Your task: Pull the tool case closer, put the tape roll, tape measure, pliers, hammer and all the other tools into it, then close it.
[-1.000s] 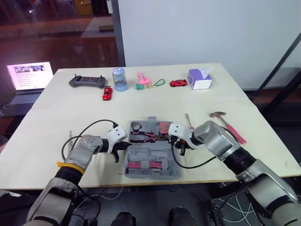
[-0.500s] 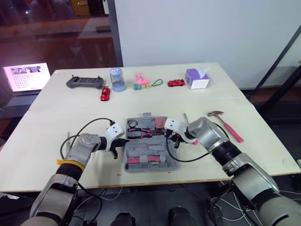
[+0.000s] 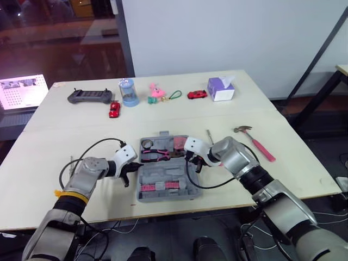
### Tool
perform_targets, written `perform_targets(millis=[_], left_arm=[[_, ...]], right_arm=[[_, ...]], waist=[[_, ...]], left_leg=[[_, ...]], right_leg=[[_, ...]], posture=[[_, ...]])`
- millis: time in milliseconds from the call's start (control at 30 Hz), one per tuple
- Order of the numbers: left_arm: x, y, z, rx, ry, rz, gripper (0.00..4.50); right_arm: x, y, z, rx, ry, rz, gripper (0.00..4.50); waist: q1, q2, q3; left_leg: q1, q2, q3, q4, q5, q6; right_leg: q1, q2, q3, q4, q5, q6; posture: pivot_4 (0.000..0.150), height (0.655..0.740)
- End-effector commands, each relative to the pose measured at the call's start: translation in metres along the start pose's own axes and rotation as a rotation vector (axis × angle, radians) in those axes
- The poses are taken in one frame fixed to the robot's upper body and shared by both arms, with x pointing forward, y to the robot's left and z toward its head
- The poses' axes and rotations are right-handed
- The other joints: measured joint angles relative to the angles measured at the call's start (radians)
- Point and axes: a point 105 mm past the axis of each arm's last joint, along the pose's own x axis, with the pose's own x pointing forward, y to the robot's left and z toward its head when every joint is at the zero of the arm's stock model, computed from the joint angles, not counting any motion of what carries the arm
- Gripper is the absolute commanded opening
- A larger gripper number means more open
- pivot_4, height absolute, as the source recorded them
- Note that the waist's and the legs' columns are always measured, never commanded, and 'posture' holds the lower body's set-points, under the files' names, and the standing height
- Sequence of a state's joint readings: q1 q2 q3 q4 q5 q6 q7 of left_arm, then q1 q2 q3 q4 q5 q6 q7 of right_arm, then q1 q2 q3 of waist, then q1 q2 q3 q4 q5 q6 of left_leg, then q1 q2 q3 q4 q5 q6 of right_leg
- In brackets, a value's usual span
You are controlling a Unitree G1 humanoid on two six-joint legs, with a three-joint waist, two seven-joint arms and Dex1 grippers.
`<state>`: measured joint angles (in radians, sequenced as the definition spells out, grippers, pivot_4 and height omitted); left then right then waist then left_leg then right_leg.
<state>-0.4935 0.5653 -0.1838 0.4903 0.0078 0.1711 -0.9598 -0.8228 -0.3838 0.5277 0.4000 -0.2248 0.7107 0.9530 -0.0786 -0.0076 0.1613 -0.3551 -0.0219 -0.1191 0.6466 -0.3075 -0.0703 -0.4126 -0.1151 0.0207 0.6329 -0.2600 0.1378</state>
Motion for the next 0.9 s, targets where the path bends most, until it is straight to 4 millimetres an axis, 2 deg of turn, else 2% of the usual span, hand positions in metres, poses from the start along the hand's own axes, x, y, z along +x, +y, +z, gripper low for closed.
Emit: perform_targets(millis=[33, 400, 567, 800, 900], left_arm=[[-0.006, -0.002, -0.020, -0.049, 0.062, 0.006, 0.05], [-0.022, 0.000, -0.032, -0.084, 0.085, 0.046, 0.05], [-0.017, -0.005, -0.028, -0.081, 0.069, 0.028, 0.05], [-0.006, -0.026, -0.016, -0.061, 0.039, -0.052, 0.05], [-0.005, -0.027, -0.016, -0.063, 0.041, -0.049, 0.05]], right_arm=[[0.007, 0.015, 0.016, -0.042, -0.049, 0.048, 0.00], [0.010, 0.012, 0.019, -0.048, -0.049, 0.038, 0.00], [0.011, 0.004, 0.015, -0.046, -0.036, 0.010, 0.00], [0.011, -0.003, 0.012, -0.037, -0.027, -0.010, 0.00], [0.012, -0.002, 0.010, -0.034, -0.021, -0.007, 0.00]], waist=[[-0.001, 0.000, 0.000], [-0.014, 0.000, 0.000], [-0.018, 0.000, 0.000], [-0.015, 0.000, 0.000], [-0.013, 0.000, 0.000]], left_leg=[[0.000, 0.000, 0.000, 0.000, 0.000, 0.000], [0.000, 0.000, 0.000, 0.000, 0.000, 0.000], [0.000, 0.000, 0.000, 0.000, 0.000, 0.000], [0.000, 0.000, 0.000, 0.000, 0.000, 0.000], [0.000, 0.000, 0.000, 0.000, 0.000, 0.001]], right_leg=[[0.000, 0.000, 0.000, 0.000, 0.000, 0.000], [0.000, 0.000, 0.001, 0.000, 0.000, 0.000], [0.000, 0.000, 0.001, 0.000, 0.000, 0.000], [0.000, 0.000, 0.001, 0.000, 0.000, 0.000], [0.001, 0.000, 0.001, 0.000, 0.000, 0.000]], posture=[[0.150, 0.7400], [0.150, 0.7400], [0.150, 0.7400], [0.150, 0.7400], [0.150, 0.7400]])
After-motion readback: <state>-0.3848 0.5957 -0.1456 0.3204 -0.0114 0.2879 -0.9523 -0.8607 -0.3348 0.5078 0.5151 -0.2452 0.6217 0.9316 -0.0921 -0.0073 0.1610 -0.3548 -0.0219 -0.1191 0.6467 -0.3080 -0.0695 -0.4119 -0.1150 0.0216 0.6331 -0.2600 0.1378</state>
